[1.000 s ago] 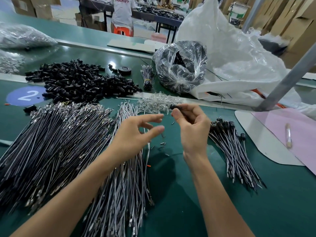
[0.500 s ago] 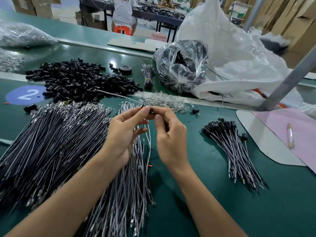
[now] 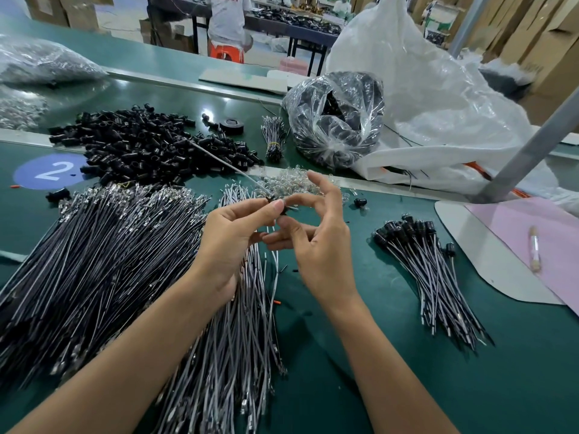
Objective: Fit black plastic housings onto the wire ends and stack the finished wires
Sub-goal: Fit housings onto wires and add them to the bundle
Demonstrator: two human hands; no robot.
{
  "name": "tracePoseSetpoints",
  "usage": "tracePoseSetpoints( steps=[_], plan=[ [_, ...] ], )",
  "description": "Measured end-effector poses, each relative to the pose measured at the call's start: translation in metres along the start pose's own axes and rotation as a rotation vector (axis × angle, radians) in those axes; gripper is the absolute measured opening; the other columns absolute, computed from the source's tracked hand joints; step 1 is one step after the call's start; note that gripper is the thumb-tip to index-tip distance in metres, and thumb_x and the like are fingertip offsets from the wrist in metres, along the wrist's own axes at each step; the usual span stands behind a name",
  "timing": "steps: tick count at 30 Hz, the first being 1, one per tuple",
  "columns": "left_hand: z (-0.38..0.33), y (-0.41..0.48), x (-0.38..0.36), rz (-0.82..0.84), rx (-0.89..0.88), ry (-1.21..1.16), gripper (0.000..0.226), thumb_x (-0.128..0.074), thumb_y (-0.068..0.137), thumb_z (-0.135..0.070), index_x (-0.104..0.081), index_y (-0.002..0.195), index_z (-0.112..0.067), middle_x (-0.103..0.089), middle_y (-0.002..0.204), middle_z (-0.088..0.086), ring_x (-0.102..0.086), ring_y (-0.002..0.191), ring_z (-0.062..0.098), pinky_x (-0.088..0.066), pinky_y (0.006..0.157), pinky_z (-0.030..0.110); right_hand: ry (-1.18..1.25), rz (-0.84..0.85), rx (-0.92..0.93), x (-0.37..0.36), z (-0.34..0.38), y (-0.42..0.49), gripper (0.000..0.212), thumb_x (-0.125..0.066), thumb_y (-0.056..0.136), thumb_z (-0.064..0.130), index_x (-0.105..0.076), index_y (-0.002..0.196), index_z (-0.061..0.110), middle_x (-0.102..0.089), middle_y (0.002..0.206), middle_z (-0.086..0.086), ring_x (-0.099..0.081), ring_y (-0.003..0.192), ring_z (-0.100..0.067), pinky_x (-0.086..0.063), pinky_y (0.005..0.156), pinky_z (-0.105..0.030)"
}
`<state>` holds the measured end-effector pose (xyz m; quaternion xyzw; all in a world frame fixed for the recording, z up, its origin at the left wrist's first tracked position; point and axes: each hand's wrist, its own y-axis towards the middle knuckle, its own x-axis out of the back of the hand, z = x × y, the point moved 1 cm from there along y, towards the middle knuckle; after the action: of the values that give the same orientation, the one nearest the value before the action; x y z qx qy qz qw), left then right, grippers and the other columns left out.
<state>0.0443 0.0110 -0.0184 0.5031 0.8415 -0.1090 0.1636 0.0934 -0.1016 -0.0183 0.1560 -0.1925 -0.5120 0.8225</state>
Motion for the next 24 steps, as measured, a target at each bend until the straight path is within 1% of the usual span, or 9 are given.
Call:
tracePoseSetpoints(
  steps=[4,6,9,10,12,16,20,22,24],
  plan=[
    [-0.001,0.001,0.002,0.03,0.053,0.073,0.043,-0.078,0.059,-0.033,-0.075,0.089,-0.003,-0.07,0.08,0.012,-0.068,0.077,0.023,-0.058,0.08,0.037,-0.066,0.093,0.013,0.003,-0.001,0.001,0.079,-0.05,0.092,-0.015,-0.021,0.151,0.03,-0.037,0.151,0.01,-0.074,0.077,-0.015,-0.062,0.069,-0.033],
    [-0.002,0.002,0.003,0.07,0.074,0.111,0.029,-0.073,0.067,-0.027,-0.078,0.087,-0.006,-0.072,0.083,0.014,-0.067,0.078,0.024,-0.059,0.08,0.035,-0.08,0.124,0.003,0.005,-0.002,0.001,0.083,-0.05,0.091,-0.016,-0.018,0.152,0.031,-0.031,0.157,0.007,-0.074,0.075,-0.014,-0.061,0.069,-0.03],
    [-0.005,0.001,0.002,0.159,0.082,0.09,0.016,-0.067,0.078,-0.018,-0.078,0.084,-0.008,-0.075,0.084,0.014,-0.071,0.074,0.019,-0.059,0.065,0.026,-0.185,0.129,0.009,0.005,-0.003,0.001,0.08,-0.051,0.089,-0.012,-0.022,0.152,0.027,-0.04,0.153,0.0,-0.065,0.067,0.0,-0.055,0.067,-0.017],
    [-0.006,0.0,0.002,0.187,0.076,0.086,0.017,-0.066,0.08,-0.019,-0.078,0.085,-0.008,-0.075,0.083,0.014,-0.072,0.072,0.017,-0.057,0.064,0.023,-0.211,0.129,0.011,0.004,-0.003,0.001,0.077,-0.052,0.089,-0.011,-0.024,0.152,0.025,-0.045,0.15,-0.002,-0.064,0.079,0.003,-0.055,0.073,-0.017],
    [-0.006,-0.001,0.001,0.188,0.059,0.093,0.023,-0.066,0.08,-0.028,-0.079,0.083,-0.009,-0.075,0.081,0.014,-0.072,0.07,0.015,-0.056,0.063,0.022,-0.223,0.13,0.01,0.002,-0.003,-0.001,0.073,-0.052,0.089,-0.007,-0.027,0.152,0.022,-0.053,0.143,-0.005,-0.063,0.108,-0.002,-0.055,0.091,-0.025],
    [-0.001,0.001,0.003,0.063,0.027,0.124,0.02,-0.069,0.081,-0.027,-0.08,0.081,-0.01,-0.073,0.079,0.014,-0.068,0.069,0.016,-0.06,0.065,0.027,-0.266,0.135,0.023,-0.002,-0.002,-0.003,0.071,-0.051,0.091,-0.009,-0.027,0.151,0.02,-0.057,0.139,-0.003,-0.066,0.109,-0.013,-0.054,0.094,-0.025],
    [-0.001,0.0,0.001,0.036,0.028,0.032,0.012,-0.072,0.071,-0.022,-0.081,0.076,-0.016,-0.075,0.077,0.007,-0.071,0.066,0.012,-0.056,0.061,0.019,-0.3,0.116,0.065,-0.004,-0.001,-0.004,0.068,-0.05,0.093,-0.007,-0.025,0.152,0.016,-0.057,0.139,-0.006,-0.058,0.123,-0.013,-0.05,0.1,-0.029],
    [-0.002,0.0,0.002,0.009,0.03,-0.031,0.011,-0.076,0.064,-0.02,-0.08,0.073,-0.016,-0.075,0.076,0.006,-0.07,0.066,0.012,-0.056,0.063,0.019,-0.323,0.106,0.107,-0.005,0.0,-0.005,0.068,-0.051,0.093,-0.006,-0.024,0.152,0.014,-0.055,0.14,-0.008,-0.06,0.118,-0.011,-0.049,0.1,-0.026],
    [-0.003,0.002,0.005,-0.011,0.034,-0.09,0.014,-0.079,0.056,-0.019,-0.079,0.069,-0.014,-0.075,0.075,0.005,-0.07,0.064,0.011,-0.056,0.063,0.019,-0.324,0.084,0.13,-0.006,0.001,-0.005,0.066,-0.052,0.093,-0.003,-0.026,0.151,0.013,-0.054,0.141,-0.009,-0.068,0.089,-0.013,-0.054,0.092,-0.026]
  ],
)
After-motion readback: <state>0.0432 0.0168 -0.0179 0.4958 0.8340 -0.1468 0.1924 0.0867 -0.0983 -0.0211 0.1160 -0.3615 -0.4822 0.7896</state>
